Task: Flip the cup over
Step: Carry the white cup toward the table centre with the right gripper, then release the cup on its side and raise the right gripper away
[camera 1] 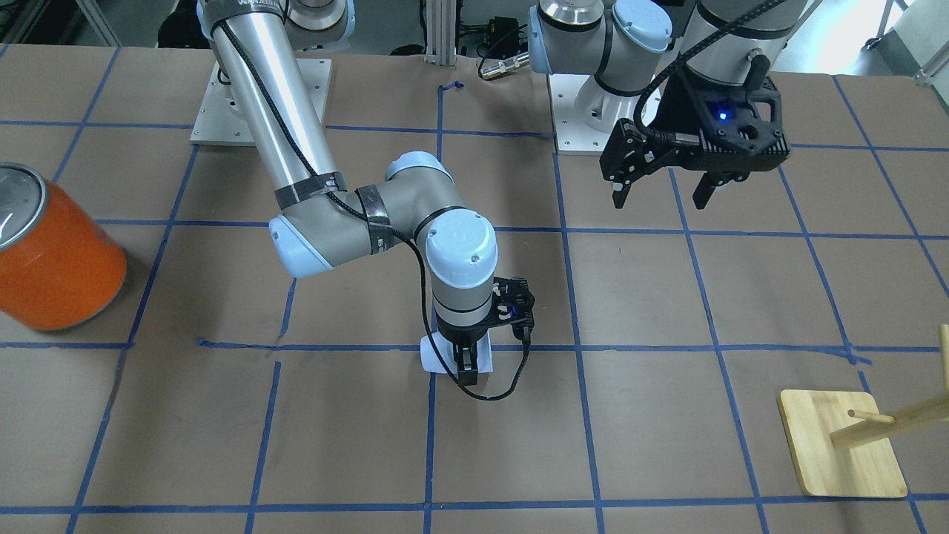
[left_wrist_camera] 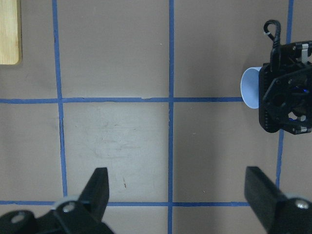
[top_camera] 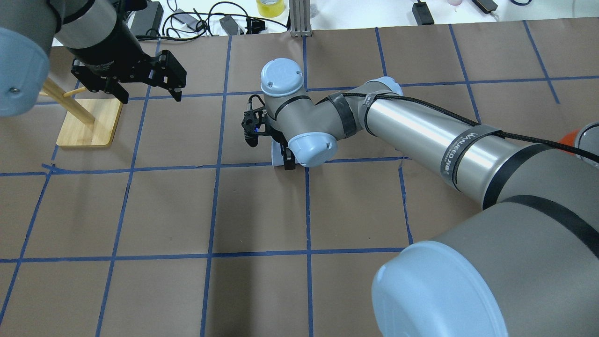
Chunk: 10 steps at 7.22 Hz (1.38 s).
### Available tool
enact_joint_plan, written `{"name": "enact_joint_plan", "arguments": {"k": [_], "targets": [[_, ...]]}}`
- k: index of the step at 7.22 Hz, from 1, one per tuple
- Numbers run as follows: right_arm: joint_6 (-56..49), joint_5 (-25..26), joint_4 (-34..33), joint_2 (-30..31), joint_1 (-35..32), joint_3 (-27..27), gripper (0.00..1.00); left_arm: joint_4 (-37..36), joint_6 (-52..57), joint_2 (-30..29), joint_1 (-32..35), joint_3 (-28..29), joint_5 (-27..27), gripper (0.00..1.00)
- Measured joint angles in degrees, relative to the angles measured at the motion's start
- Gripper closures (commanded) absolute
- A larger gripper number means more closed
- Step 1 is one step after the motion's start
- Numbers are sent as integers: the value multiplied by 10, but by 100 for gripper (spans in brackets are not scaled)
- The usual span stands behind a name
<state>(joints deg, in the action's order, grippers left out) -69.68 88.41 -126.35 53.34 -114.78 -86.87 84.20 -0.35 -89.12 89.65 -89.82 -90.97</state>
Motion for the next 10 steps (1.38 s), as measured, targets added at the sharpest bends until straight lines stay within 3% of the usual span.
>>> {"name": "enact_joint_plan", "arguments": {"k": [5,8,10], "targets": [[9,0,56,80,16,4,0,0,0,0,0,0,0,0],[75,3,110,177,83,-2,0,-2,5,2,-3,1,6,0],[135,4,194,252,144,-4,0,-4,9,8,-16,1,29,0]]}}
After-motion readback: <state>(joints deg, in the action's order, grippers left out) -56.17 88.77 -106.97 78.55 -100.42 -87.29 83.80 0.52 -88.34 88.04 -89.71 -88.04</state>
